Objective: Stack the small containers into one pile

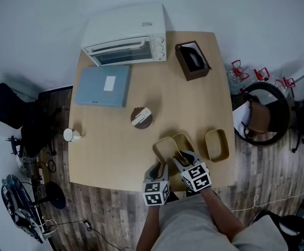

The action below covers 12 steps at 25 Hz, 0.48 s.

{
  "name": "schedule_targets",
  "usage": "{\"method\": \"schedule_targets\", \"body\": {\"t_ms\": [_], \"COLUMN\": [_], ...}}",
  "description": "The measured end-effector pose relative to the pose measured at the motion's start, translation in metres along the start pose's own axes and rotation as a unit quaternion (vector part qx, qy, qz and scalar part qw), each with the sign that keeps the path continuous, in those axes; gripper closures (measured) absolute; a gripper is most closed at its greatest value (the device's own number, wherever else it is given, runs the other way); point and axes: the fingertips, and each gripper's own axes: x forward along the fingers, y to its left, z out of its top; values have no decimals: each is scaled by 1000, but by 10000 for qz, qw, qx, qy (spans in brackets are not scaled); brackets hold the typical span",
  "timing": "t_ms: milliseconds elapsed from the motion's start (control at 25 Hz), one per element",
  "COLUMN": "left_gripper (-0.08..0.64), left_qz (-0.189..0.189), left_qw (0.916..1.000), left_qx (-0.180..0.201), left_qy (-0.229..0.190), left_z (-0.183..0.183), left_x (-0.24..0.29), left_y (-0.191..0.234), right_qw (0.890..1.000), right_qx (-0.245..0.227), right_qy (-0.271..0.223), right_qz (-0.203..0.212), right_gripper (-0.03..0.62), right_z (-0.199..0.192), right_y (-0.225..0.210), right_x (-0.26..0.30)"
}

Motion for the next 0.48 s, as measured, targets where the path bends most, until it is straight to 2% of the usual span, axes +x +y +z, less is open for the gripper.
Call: {"method": "schedule_targets", "body": {"t_ms": [480], "left_gripper": [469], "left_qz": [-51], "left_qw": [9999], "left_qx": [-137], "left_qy": [0], "left_z": [-4], "left_x": [30], "left_y": [-45], "right_qw": [9988], "right_qx": [-449], "right_qy": [142], "right_qz": [-103], "right_gripper": [449], "right_z": [-15], "right_y": [-43], "right_x": [-24]}}
